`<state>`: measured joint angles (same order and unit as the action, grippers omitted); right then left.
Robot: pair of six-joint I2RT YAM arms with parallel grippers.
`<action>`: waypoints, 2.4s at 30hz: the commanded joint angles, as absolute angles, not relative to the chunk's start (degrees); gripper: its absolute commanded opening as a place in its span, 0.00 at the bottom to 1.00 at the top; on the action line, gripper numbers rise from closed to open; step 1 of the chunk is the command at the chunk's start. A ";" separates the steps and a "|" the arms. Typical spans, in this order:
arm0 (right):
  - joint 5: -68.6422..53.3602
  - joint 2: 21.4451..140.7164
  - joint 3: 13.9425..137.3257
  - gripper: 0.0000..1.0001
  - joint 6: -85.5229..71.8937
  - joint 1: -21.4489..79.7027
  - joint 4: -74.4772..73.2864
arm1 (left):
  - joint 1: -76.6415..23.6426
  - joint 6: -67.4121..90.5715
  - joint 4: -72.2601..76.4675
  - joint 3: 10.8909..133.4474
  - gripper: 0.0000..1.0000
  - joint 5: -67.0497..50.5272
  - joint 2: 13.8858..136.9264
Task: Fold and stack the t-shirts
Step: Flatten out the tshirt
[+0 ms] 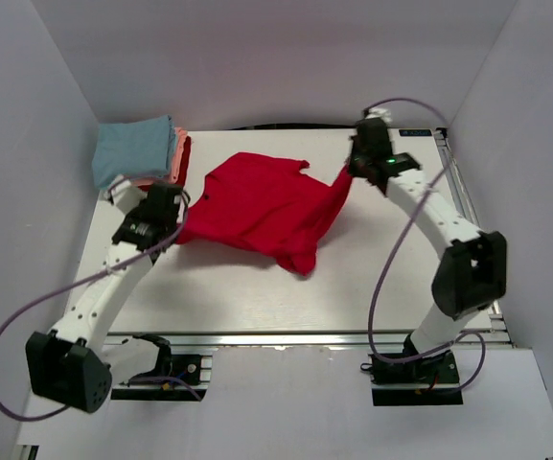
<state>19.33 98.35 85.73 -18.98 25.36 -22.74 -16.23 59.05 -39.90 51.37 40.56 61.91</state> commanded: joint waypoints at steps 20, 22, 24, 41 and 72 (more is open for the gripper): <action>14.85 79.29 93.79 0.00 -18.63 -17.92 -32.26 | -8.44 27.87 -38.32 98.71 0.00 58.88 73.57; 13.45 76.38 93.43 0.00 -18.81 -19.07 -32.17 | -8.44 27.25 -38.15 98.18 0.00 59.15 70.77; 13.62 73.76 94.39 0.00 -19.25 -19.60 -33.22 | -8.44 25.84 -37.79 98.26 0.00 58.97 69.00; 6.96 68.81 95.18 0.00 -18.90 -19.60 -35.50 | -8.44 21.36 -39.64 104.50 0.00 50.45 68.73; -8.35 91.47 96.13 0.00 -17.23 -15.47 -39.19 | -8.53 30.84 -29.80 61.46 0.00 26.21 60.91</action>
